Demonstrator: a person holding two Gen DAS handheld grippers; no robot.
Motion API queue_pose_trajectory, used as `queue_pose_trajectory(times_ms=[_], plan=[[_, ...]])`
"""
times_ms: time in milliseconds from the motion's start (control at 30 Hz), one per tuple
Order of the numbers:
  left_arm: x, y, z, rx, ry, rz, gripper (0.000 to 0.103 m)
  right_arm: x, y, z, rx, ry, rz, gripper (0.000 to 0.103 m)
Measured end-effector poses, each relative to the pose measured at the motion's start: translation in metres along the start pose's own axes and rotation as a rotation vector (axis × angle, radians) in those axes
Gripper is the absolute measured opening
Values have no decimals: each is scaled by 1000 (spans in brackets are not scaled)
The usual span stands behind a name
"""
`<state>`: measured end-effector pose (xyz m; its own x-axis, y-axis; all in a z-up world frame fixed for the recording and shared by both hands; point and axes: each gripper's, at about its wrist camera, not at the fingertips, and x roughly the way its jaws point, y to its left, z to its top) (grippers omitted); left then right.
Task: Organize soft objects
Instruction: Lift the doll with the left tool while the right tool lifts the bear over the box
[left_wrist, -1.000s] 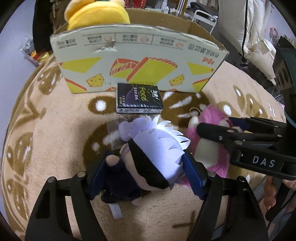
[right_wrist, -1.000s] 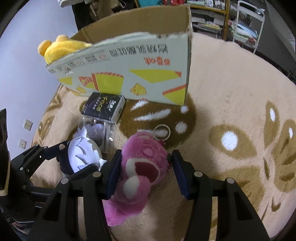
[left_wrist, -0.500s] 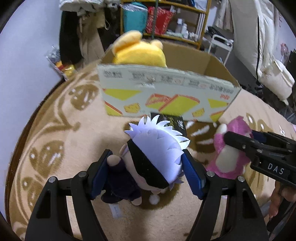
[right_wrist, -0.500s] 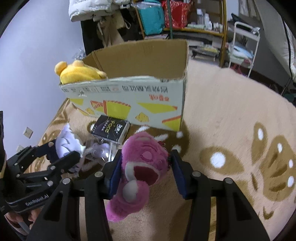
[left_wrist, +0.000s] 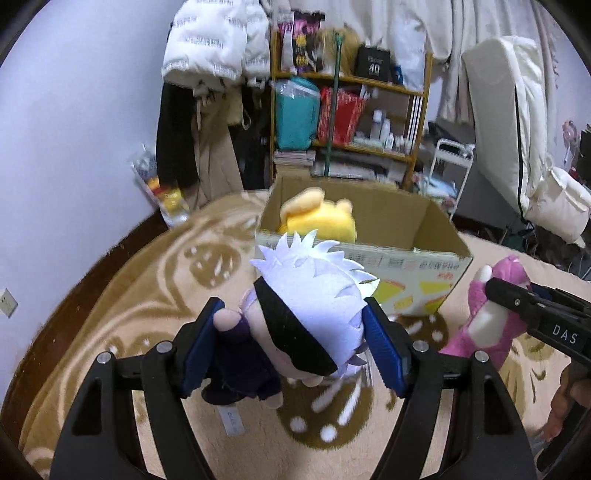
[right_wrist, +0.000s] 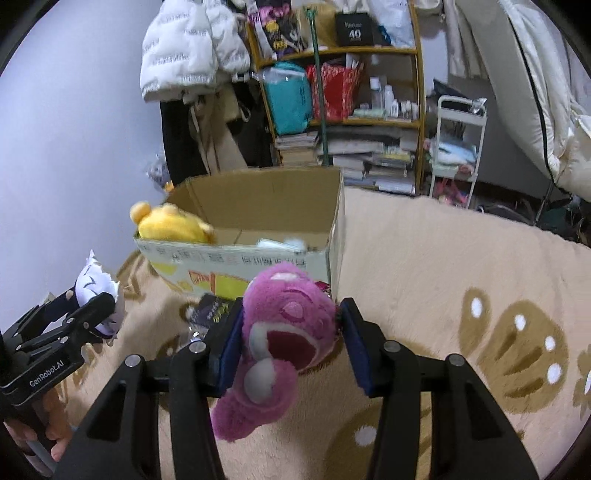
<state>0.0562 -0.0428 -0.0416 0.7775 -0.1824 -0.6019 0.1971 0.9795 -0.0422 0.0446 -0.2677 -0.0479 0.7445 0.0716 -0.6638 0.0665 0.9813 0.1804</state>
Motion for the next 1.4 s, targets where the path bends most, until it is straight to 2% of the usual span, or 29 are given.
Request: queue_pose_trajectory(times_ms=[400, 700, 1067, 1267, 1400], plan=[[-25, -2, 39, 30, -159, 21, 74, -16, 15, 36, -83, -93, -25, 53], [-10, -4, 86, 61, -231, 25, 74, -3, 18, 71, -141, -128, -57, 53], [41, -16, 112, 83, -218, 17, 75, 33, 16, 104, -174, -144, -91, 53], [65, -20, 110, 81, -188, -41, 75, 55, 10, 114, -140, -165, -92, 53], [76, -23, 104, 97, -163, -52, 76, 68, 6, 109, -121, -166, -88, 53]])
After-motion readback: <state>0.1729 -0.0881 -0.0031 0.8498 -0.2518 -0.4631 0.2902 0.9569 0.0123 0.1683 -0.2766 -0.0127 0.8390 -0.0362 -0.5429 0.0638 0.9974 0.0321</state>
